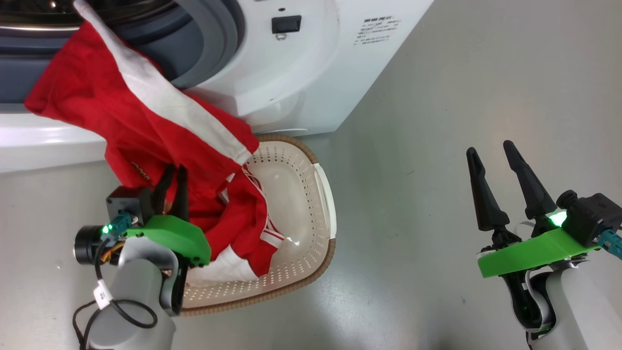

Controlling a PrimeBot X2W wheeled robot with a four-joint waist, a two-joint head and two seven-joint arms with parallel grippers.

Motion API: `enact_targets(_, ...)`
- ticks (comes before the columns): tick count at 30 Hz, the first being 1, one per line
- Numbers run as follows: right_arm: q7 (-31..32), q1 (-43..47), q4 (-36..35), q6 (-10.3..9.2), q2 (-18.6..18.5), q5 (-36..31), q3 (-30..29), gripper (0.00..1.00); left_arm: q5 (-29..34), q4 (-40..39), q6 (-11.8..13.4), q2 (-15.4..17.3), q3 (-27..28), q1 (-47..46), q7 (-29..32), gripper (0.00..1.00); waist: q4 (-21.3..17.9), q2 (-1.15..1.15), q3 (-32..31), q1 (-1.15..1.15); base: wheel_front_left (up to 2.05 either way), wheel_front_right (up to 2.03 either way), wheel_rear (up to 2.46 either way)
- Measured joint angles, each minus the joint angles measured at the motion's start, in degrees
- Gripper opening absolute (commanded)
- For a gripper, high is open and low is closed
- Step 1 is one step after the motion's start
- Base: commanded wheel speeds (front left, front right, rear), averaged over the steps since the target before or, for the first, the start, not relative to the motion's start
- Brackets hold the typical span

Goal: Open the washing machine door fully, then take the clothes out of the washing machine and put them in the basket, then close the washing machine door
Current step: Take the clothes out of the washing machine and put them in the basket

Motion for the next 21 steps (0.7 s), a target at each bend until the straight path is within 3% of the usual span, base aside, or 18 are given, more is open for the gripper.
enact_targets(7, 0.0, -0.01, 0.01, 0.0, 0.0, 0.0, -0.1, 1.0, -0.01, 0.0, -0.04, -0.02, 0.52, -0.34, 0.0, 0.37, 0.22, 0.0, -0.19, 0.0, 0.0, 0.0, 0.0)
enact_targets(11, -0.01, -0.01, 0.01, 0.0, -0.01, 0.0, -0.11, 1.0, -0.23, -0.85, -0.16, -0.03, 0.88, -0.31, 0.0, 0.49, 0.55, 0.0, -0.47, 0.0, 0.0, 0.0, 0.0)
enact_targets(12, 0.0, -0.01, 0.01, 0.0, -0.01, 0.0, -0.11, 1.0, -0.41, -1.35, -0.48, -0.03, 1.04, -0.29, 0.0, 0.58, 0.64, 0.0, -0.57, 0.0, 0.0, 0.0, 0.0)
enact_targets(14, 0.0, -0.01, 0.02, 0.0, -0.03, 0.0, -0.11, 1.0, -0.66, -1.99, -0.52, -0.04, 1.19, -0.27, 0.0, 0.84, 0.73, 0.0, -0.67, 0.0, 0.0, 0.0, 0.0)
enact_targets(16, 0.0, -0.01, 0.03, 0.0, -0.04, 0.0, -0.1, 1.0, -0.75, -3.03, -0.52, -0.04, 1.35, -0.14, 0.0, 0.99, 0.9, 0.0, -0.92, 0.0, 0.0, 0.0, 0.0)
enact_targets(21, 0.0, 0.02, 0.07, 0.0, -0.15, 0.0, -0.12, 1.0, -0.88, -6.51, -0.53, -0.05, 1.38, 1.2, 0.0, 1.0, 1.38, 0.0, -1.67, 0.0, 0.0, 0.0, 0.0)
